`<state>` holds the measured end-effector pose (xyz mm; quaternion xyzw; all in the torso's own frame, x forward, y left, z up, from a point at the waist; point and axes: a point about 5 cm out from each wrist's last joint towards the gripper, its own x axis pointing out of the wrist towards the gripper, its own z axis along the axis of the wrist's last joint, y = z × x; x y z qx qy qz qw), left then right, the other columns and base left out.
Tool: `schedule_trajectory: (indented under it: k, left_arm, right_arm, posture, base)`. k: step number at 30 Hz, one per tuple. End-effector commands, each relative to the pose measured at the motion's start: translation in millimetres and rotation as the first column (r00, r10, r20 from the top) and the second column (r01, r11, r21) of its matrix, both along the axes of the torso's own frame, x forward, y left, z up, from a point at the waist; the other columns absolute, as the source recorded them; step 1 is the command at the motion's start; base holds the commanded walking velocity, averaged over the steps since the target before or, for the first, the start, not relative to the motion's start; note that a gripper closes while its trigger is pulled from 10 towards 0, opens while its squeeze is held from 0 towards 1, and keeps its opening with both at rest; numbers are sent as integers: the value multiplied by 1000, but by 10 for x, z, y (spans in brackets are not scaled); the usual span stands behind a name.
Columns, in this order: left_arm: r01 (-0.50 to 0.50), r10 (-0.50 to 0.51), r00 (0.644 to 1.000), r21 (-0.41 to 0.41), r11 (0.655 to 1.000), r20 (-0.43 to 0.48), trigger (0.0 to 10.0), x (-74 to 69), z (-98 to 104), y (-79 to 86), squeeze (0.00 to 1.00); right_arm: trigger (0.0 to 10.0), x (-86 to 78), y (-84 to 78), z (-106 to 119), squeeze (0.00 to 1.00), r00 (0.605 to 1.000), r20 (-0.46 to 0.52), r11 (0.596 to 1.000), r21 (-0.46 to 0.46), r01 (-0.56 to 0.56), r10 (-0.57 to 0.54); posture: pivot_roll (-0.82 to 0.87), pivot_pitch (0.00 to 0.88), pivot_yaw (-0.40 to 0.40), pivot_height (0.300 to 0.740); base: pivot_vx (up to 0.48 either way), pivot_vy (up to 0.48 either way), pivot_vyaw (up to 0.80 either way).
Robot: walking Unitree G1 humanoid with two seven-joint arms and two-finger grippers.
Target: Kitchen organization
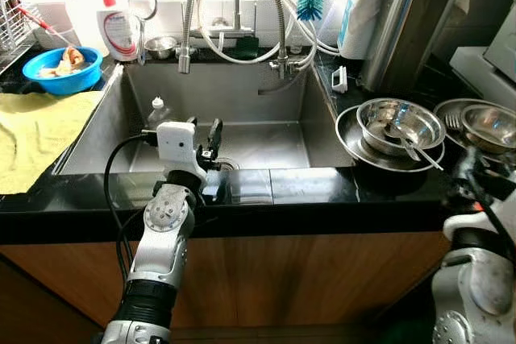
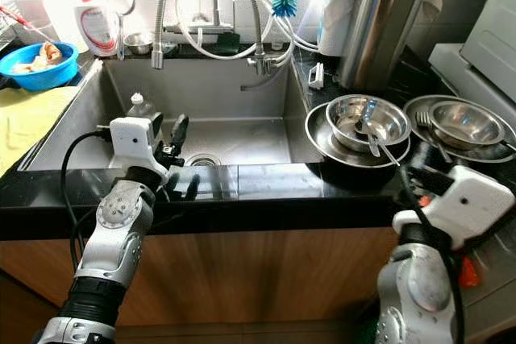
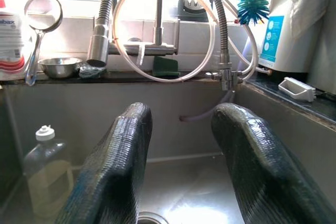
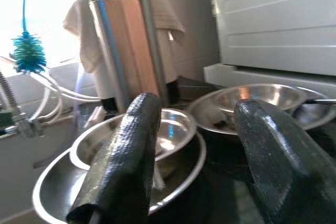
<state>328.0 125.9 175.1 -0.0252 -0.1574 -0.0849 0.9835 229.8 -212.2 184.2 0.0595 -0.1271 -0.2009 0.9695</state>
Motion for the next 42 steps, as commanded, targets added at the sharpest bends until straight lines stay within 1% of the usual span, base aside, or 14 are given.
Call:
schedule_trajectory:
  k: [1,11,13,15,23,31,32,33,34,38,39,40,41,42]
  left_arm:
    - [6,-6,1000,-3,1000,-3,10000,-11,-6,-1,0]
    - [14,-14,1000,7,1000,-19,10000,-10,-39,-20,0]
    - [11,-11,1000,8,1000,-19,10000,-11,-41,-13,0]
    - [11,-11,1000,7,1000,-20,10000,-11,-40,-13,0]
    - [8,-8,1000,8,1000,-21,10000,-10,-37,-9,0]
    - [12,-12,1000,9,1000,-25,10000,-10,-44,-18,0]
    - [11,-11,1000,10,1000,-26,10000,-11,-46,-16,0]
    - [12,-12,1000,10,1000,-26,10000,-11,-47,-16,0]
    - [13,-12,1000,11,1000,-28,10000,-12,-49,-17,0]
    - [15,-14,999,10,1000,-28,10000,-14,-49,-20,0]
    - [15,-15,999,10,1000,-29,10000,-15,-50,-20,0]
    - [15,-14,999,10,1000,-29,10000,-15,-51,-19,0]
    - [14,-14,999,10,1000,-29,10000,-15,-51,-18,0]
    - [14,-14,999,10,1000,-29,10000,-15,-51,-17,0]
  right_arm:
    - [10000,19,16,18,0,1000,9,1000,2,-9,9]
    - [10000,18,21,-83,0,1000,-29,1000,7,-12,12]
    - [10000,32,64,-135,0,998,-39,998,34,-50,51]
    - [10000,41,86,-150,0,996,-44,997,37,-71,72]
    - [10000,67,140,-173,0,991,-51,992,39,-119,121]
    - [10000,75,135,-188,0,992,-54,992,49,-115,117]
    - [9765,76,135,-191,0,992,-53,992,53,-114,117]
    - [1647,79,136,-200,0,991,-56,992,59,-116,119]
    - [0,86,140,-219,0,990,-63,990,70,-121,125]
    - [0,89,144,-243,0,989,-75,990,73,-122,128]
    - [275,90,145,-244,0,989,-76,990,75,-123,129]
    - [980,90,145,-244,0,989,-76,990,75,-124,129]
    - [275,90,145,-244,0,989,-77,989,75,-124,130]
    - [118,91,145,-244,0,988,-78,989,75,-124,130]
  posture:
    - [-149,0,-3,740]
    - [-151,0,-5,740]
    - [-150,0,-6,740]
    - [-147,0,-7,740]
    - [-147,0,-7,740]
    - [-147,0,-8,740]
    - [-147,0,-8,740]
    - [-147,0,-8,740]
    - [-146,0,-9,740]
    - [-145,0,-9,740]
    - [-145,0,-9,740]
    - [-145,0,-10,740]
    - [-145,0,-10,740]
    - [-145,0,-10,740]
  base:
    - [0,0,0]
    - [0,0,0]
    - [0,0,0]
    - [0,0,0]
    - [0,0,0]
    - [0,0,0]
    - [0,0,0]
    - [0,0,0]
    - [0,0,0]
    - [0,0,0]
    - [0,0,0]
    - [0,0,0]
    - [0,0,0]
    - [0,0,0]
